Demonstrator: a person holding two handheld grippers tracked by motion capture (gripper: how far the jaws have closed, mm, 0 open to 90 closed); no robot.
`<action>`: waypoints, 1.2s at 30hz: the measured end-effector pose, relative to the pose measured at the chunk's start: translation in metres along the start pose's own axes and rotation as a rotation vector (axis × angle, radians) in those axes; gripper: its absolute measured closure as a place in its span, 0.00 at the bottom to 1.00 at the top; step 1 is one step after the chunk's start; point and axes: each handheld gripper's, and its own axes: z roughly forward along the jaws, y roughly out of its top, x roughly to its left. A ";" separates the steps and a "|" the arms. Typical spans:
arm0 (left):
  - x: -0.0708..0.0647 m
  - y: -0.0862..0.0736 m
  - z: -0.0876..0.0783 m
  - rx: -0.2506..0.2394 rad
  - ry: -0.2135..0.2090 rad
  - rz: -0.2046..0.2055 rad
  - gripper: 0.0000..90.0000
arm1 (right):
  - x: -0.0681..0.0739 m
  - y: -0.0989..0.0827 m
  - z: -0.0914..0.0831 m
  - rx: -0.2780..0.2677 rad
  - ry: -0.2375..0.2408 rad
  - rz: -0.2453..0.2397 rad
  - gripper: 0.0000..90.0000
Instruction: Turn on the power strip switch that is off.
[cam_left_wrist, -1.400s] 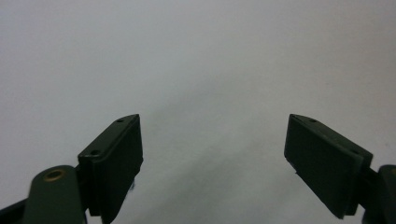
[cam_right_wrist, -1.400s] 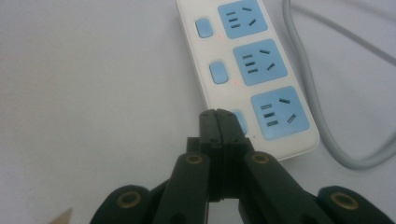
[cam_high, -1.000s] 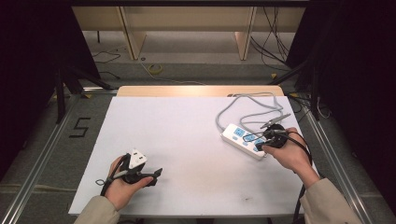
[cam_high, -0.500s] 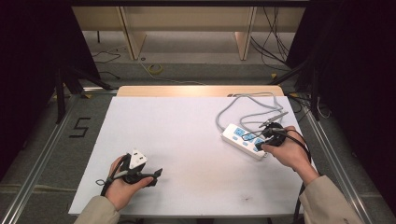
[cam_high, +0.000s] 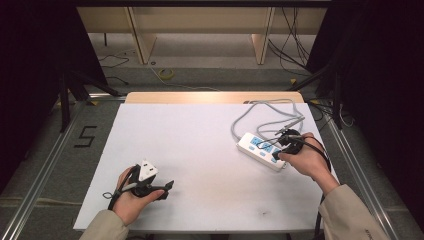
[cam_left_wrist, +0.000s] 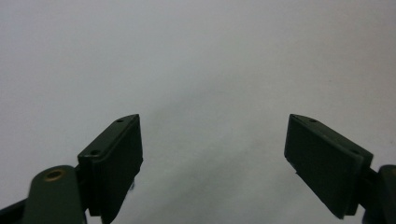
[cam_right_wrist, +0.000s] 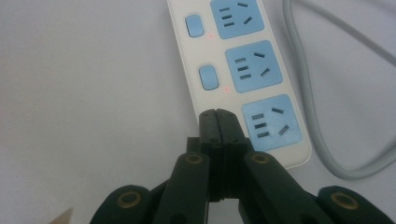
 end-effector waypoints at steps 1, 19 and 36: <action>0.000 0.000 0.000 0.000 0.000 0.000 0.21 | 0.000 0.000 0.000 0.000 0.000 0.000 1.00; 0.000 0.000 0.000 -0.001 0.000 0.001 0.21 | -0.007 0.004 0.008 0.029 -0.012 0.003 1.00; 0.000 0.000 0.001 -0.001 0.000 0.002 0.21 | -0.008 0.009 0.015 0.063 -0.018 0.001 1.00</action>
